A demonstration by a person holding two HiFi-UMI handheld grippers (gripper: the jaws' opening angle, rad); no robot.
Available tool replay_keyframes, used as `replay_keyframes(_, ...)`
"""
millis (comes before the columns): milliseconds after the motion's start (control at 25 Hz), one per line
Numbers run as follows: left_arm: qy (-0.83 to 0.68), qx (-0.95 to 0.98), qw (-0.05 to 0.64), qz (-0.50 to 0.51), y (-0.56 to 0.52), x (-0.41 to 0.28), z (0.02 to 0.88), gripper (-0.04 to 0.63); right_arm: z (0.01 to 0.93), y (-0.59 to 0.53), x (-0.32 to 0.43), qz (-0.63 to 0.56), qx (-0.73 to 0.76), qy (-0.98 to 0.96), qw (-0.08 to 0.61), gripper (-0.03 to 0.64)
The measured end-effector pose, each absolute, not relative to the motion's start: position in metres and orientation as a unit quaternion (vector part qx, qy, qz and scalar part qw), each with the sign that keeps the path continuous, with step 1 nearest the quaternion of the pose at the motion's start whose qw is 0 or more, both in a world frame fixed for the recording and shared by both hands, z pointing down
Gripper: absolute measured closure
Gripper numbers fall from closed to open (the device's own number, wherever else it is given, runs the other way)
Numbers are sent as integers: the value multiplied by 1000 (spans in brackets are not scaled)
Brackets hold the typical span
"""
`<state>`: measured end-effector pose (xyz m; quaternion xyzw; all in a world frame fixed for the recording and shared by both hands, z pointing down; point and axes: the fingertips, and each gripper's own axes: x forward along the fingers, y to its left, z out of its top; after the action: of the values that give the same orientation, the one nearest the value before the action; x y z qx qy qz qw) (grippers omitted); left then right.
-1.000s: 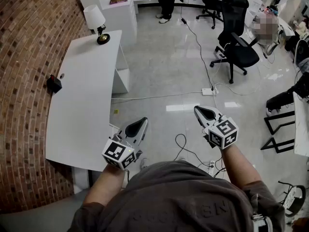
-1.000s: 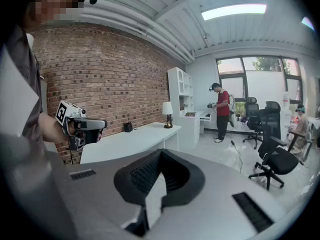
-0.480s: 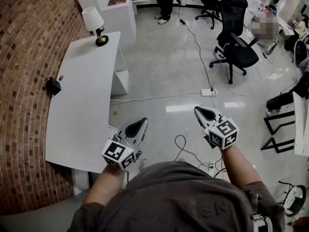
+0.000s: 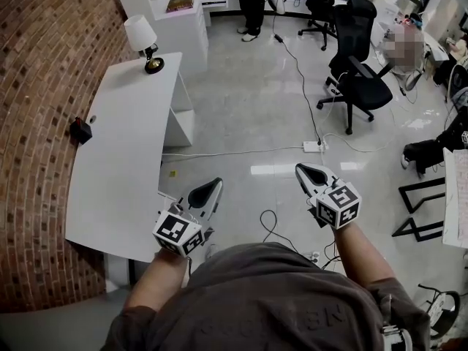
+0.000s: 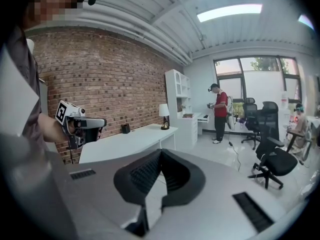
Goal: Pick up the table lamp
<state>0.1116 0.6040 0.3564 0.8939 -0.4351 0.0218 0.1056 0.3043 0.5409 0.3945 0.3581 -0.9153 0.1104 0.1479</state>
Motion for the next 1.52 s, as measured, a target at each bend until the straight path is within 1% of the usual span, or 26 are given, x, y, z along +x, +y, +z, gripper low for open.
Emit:
replay_keyframes(480,-468,878,98,10,592,184,349,597,386,520,362,96,313,-933,148,623)
replay_keyframes(720,-465,880,99,14,576,190,353,597,386,498,367,95,314,-934,143,623)
replay_keyframes(1000,-446,889,105,3,510,151,370,597,401,440,335,97,332,-927,146,623)
replay_keyframes(1160,-423,900,107,-1,443,110,379,597,405,384,293,95,346,-922,146,623)
replay_keyframes(1520,-369,924,96,20,276,5,362,597,381,232,184,97,383,-909,130,623)
